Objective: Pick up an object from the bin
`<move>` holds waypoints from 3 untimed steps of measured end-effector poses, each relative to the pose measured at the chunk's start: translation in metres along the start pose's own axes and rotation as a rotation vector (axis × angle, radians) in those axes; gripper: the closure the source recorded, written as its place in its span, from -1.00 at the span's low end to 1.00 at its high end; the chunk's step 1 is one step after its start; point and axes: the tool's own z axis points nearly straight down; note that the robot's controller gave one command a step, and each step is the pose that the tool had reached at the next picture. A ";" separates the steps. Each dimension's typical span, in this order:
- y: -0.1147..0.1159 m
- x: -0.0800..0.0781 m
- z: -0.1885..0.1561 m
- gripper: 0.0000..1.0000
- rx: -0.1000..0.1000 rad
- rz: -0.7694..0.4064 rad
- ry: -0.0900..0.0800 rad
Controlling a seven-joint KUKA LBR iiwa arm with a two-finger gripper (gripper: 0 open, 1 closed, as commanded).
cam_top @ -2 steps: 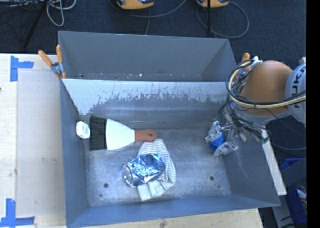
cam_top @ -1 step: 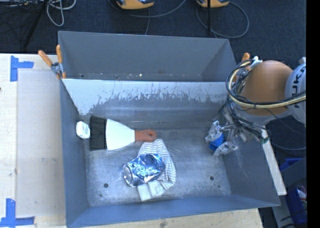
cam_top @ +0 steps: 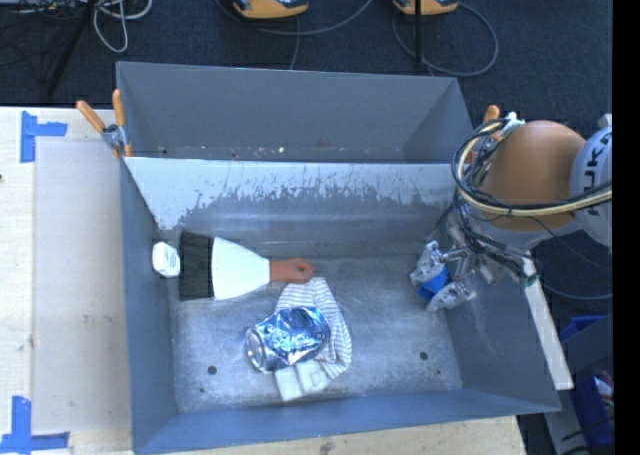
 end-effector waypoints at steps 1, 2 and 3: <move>0.000 0.004 -0.033 1.00 -0.001 -0.003 0.002; -0.015 -0.010 0.000 1.00 -0.004 -0.041 -0.003; -0.016 -0.010 0.000 1.00 -0.001 -0.040 -0.005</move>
Offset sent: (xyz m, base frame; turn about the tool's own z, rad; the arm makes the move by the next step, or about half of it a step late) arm 0.0117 -0.0132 -0.0090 -0.0426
